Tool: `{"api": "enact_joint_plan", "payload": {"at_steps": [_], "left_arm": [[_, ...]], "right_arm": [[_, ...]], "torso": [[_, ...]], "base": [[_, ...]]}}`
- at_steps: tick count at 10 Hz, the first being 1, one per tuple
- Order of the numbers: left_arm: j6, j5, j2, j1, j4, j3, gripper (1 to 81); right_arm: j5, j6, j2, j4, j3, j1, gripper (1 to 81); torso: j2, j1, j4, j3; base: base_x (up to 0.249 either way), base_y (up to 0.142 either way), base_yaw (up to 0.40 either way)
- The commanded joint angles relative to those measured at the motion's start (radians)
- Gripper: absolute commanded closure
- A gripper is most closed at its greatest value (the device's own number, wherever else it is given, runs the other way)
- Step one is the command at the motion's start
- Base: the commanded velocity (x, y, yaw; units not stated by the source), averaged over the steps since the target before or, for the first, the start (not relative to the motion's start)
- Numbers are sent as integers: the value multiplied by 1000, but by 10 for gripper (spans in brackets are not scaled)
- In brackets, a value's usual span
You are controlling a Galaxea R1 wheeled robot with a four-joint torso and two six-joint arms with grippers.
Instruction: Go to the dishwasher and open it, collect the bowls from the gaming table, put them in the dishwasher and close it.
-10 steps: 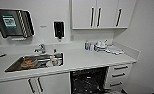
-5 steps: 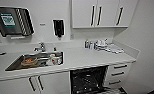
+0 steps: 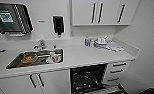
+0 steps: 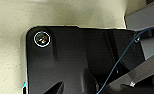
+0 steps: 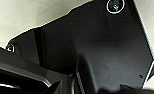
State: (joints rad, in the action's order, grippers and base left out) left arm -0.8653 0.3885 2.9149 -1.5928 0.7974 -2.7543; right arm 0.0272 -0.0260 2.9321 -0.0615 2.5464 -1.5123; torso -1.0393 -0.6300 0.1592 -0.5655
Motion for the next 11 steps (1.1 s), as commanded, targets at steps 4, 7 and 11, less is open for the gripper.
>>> {"api": "enact_joint_plan", "payload": {"at_steps": [4, 7, 11], "left_arm": [[3, -39, -3, 13, 12, -5, 10], [3, -39, -3, 15, 12, -5, 10], [3, -39, 0, 15, 12, -5, 10]], "right_arm": [[-59, 6, -2, 14, -5, 33, 10], [-61, 6, 0, 17, -5, 36, 10], [-63, 6, 1, 19, -5, 34, 10]], "torso": [[179, 114, 0, 146], [283, 184, 0, 249], [427, 279, 0, 284]], "base": [[0, 0, 0], [0, 0, 0], [0, 0, 0]]}}
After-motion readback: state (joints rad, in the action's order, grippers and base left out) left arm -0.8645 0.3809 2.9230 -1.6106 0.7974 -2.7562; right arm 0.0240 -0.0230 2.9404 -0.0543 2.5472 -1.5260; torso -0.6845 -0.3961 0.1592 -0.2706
